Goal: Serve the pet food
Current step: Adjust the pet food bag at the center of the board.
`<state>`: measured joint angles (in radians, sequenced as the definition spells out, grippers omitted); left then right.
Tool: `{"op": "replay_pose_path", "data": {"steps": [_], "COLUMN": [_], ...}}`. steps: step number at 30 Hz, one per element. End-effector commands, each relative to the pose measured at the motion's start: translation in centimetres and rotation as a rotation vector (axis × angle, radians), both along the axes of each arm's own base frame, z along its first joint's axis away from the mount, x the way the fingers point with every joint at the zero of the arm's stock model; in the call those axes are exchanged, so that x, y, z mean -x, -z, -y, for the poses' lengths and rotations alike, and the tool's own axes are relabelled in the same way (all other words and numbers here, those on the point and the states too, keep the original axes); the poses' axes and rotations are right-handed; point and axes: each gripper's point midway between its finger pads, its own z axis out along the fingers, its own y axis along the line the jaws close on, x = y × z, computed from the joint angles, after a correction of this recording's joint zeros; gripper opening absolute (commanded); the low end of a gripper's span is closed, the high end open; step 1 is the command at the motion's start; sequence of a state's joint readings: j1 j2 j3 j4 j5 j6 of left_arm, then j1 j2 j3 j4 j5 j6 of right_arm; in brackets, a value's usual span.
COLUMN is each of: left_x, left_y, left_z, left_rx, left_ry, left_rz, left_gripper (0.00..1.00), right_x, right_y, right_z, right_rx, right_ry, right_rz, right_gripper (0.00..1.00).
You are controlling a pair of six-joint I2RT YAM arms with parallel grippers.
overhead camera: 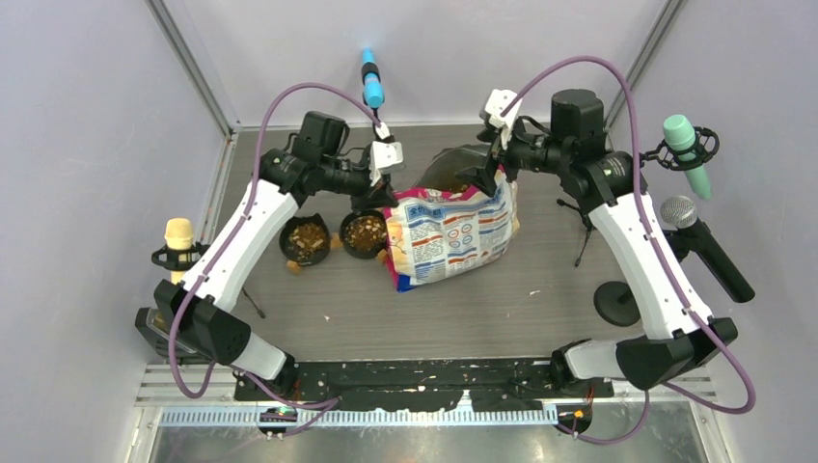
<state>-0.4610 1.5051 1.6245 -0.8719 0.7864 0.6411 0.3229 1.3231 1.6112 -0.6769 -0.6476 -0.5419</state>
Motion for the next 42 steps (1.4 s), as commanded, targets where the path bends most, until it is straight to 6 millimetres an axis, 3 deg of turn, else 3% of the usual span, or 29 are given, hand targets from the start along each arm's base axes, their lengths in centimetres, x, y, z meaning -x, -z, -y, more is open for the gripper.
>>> {"op": "replay_pose_path", "data": {"steps": [1,4,13,18,21,26,30,33,36,38,42], "left_x": [2.3,2.9,3.3,2.1,1.5,0.5,-1.0,-2.4,-3.4,-3.9,-2.5], "left_y": [-3.7,-4.5,-1.9,-2.1,-2.6,-3.8,-6.2,-7.8,-7.2,-5.8,-1.0], "left_z": [-2.2,-2.3,-3.8,-3.8,-3.9,-3.8,-4.3,-5.9,-8.8,-11.7,-16.0], "left_rx": [0.052,0.058,-0.025,0.011,0.028,0.054,0.108,0.186,0.211,0.218,0.197], "left_ry": [0.014,0.036,-0.021,-0.113,-0.140,-0.180,-0.301,-0.476,-0.734,-0.957,-1.274], "left_rz": [0.071,0.088,0.024,0.046,0.075,0.112,0.134,0.119,0.076,0.037,-0.086], "left_gripper": [0.00,0.00,0.00,0.26,0.48,0.59,0.61,0.61,0.61,0.61,0.57], "right_x": [0.6,0.0,-1.0,-2.0,-2.5,-3.3,-4.0,-4.8,-5.9,-6.5,-8.2], "right_y": [-3.0,-2.9,-2.9,-4.2,-4.4,-5.0,-5.6,-6.4,-5.5,-4.7,-4.7], "right_z": [-2.3,-3.3,-3.4,-2.9,-2.5,-1.7,-1.0,0.3,1.7,3.0,7.6], "right_rx": [-0.012,0.007,0.007,-0.062,-0.086,-0.118,-0.157,-0.188,-0.190,-0.186,-0.249], "right_ry": [-0.113,-0.149,-0.134,-0.039,0.020,0.105,0.198,0.327,0.449,0.543,0.876], "right_rz": [0.110,0.112,0.160,0.183,0.173,0.169,0.108,0.037,-0.003,-0.017,-0.040], "right_gripper": [0.92,0.92,0.91,0.91,0.91,0.91,0.92,0.90,0.89,0.89,0.87]}}
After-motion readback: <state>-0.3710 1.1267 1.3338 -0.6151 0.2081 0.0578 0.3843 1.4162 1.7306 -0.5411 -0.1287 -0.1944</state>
